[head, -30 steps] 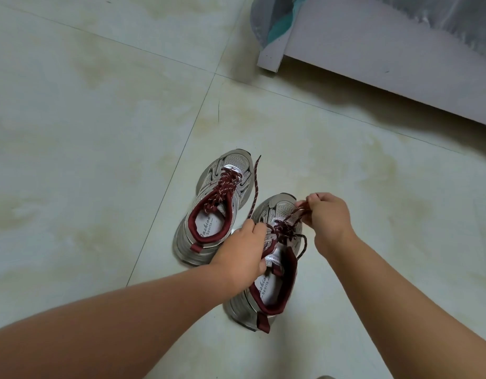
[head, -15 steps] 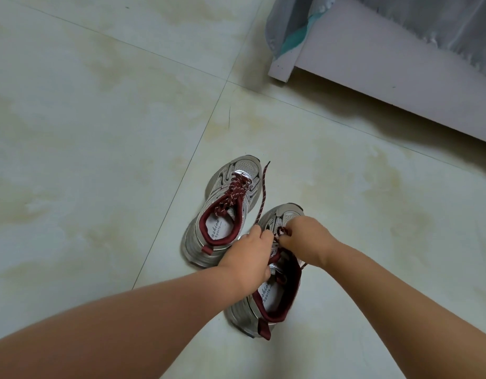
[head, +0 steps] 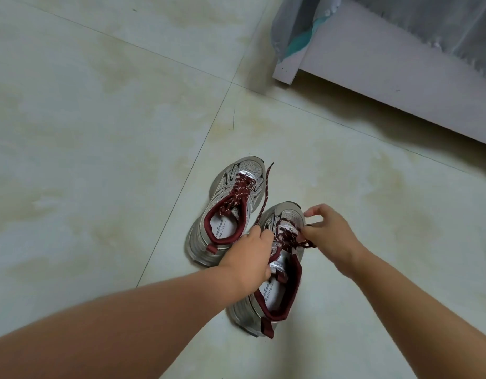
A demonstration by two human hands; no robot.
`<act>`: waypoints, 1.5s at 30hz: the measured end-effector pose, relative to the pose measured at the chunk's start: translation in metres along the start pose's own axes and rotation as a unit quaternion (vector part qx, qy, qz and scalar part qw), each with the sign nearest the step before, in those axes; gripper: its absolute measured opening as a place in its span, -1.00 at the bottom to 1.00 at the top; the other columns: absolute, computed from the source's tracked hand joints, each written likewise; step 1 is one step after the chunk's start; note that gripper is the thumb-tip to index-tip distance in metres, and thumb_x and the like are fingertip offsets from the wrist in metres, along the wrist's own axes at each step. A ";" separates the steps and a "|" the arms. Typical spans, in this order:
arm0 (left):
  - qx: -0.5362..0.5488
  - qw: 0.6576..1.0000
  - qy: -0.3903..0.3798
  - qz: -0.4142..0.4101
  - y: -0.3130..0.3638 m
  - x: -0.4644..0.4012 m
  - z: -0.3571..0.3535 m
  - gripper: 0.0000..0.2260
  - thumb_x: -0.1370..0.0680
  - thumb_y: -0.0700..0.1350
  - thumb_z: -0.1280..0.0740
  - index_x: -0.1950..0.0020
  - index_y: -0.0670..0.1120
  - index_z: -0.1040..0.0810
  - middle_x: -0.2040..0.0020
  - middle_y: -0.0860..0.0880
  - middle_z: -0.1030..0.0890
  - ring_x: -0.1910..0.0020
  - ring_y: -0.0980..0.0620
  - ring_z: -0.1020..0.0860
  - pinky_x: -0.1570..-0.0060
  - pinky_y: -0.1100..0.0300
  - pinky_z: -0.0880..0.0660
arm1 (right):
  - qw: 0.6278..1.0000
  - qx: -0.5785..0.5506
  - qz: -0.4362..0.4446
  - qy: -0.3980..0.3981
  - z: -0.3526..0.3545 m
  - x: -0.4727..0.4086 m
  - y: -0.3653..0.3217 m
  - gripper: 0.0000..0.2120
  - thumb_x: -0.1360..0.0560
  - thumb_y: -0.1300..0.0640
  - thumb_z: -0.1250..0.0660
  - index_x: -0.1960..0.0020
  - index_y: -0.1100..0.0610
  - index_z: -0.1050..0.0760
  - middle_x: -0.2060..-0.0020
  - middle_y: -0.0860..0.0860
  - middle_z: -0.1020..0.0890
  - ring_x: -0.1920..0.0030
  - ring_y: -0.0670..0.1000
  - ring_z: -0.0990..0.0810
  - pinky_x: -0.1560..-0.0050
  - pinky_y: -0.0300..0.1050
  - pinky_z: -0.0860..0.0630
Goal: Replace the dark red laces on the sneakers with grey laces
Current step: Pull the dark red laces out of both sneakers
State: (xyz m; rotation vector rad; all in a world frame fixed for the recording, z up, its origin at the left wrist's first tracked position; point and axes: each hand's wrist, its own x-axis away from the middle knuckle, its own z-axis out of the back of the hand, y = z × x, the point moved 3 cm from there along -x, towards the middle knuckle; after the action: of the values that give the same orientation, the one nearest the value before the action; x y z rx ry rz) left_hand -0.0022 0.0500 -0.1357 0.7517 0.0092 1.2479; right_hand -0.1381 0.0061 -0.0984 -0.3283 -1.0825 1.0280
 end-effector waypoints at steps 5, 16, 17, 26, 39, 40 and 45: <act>-0.001 1.000 0.000 0.009 -0.001 -0.002 -0.003 -0.63 -0.50 -0.12 -0.32 -0.24 -0.15 -0.28 -0.21 -0.11 -0.34 -0.18 -0.09 -0.42 -0.12 0.15 -0.34 | 0.964 0.234 0.119 -0.036 -0.037 -0.006 0.008 -0.95 -0.45 0.15 -0.36 0.09 0.10 -0.54 0.23 0.04 -0.61 0.18 0.05 -0.53 0.14 -0.14 -0.43; -0.009 1.000 0.012 0.004 0.000 -0.001 -0.002 -0.76 -0.50 -0.15 -0.29 -0.09 -0.12 -0.30 -0.11 -0.10 -0.36 -0.05 -0.07 -0.42 0.10 0.22 -0.26 | 0.969 -0.222 0.029 0.100 0.001 -0.015 0.010 -0.78 -0.52 0.33 -0.21 0.29 0.20 -0.41 0.53 -0.03 -0.57 0.47 -0.07 -0.49 0.37 -0.27 -0.47; -0.010 1.000 0.012 0.005 0.000 -0.001 -0.003 -0.76 -0.50 -0.14 -0.29 -0.09 -0.12 -0.30 -0.11 -0.09 -0.36 -0.06 -0.07 -0.42 0.11 0.22 -0.25 | 0.964 -0.232 0.031 0.124 0.007 -0.015 0.008 -0.77 -0.53 0.32 -0.20 0.30 0.17 -0.39 0.57 -0.05 -0.55 0.51 -0.14 -0.48 0.42 -0.34 -0.45; -0.003 1.000 0.029 -0.006 -0.002 0.001 -0.006 -0.43 -0.50 -0.14 -0.31 -0.43 -0.07 -0.10 -0.22 -0.09 -0.31 -0.07 -0.10 -0.48 -0.01 0.15 -0.44 | 0.975 -0.141 -0.037 0.165 0.031 -0.018 0.020 -0.82 -0.53 0.10 -0.27 -0.05 0.20 -0.41 0.18 0.14 -0.55 0.27 0.04 -0.48 0.18 -0.08 -0.45; -0.009 1.000 0.023 -0.004 -0.003 0.001 -0.006 -0.64 -0.50 -0.14 -0.30 -0.25 -0.09 -0.26 -0.13 -0.07 -0.27 0.05 -0.10 -0.49 0.09 0.13 -0.44 | 0.955 0.291 0.030 0.055 -0.020 0.004 0.031 -0.81 -0.49 0.04 -0.31 0.17 0.16 -0.50 0.23 0.10 -0.57 0.20 0.09 -0.47 0.24 -0.17 -0.30; -0.011 1.000 0.023 -0.004 -0.002 0.001 -0.006 -0.64 -0.50 -0.14 -0.30 -0.24 -0.09 -0.26 -0.13 -0.07 -0.27 0.05 -0.10 -0.49 0.09 0.13 -0.44 | 0.963 0.267 0.009 0.047 -0.020 0.002 0.032 -0.81 -0.49 0.05 -0.31 0.19 0.17 -0.50 0.26 0.10 -0.55 0.21 0.10 -0.46 0.24 -0.17 -0.30; -0.025 0.999 0.017 -0.008 -0.002 0.000 -0.007 -0.67 -0.50 -0.15 -0.29 -0.22 -0.10 -0.26 -0.12 -0.09 -0.29 0.04 -0.09 -0.46 0.09 0.14 -0.43 | 0.985 0.169 -0.021 0.027 -0.019 -0.006 0.033 -0.72 -0.43 0.24 -0.27 0.41 0.12 -0.27 0.44 0.03 -0.38 0.38 0.06 -0.34 0.39 -0.16 -0.22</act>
State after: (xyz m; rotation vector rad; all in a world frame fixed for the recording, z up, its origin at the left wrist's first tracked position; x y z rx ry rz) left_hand -0.0029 0.0528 -0.1422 0.6848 0.0121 1.2410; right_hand -0.1395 0.0228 -0.1330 -0.0578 -0.8437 1.1363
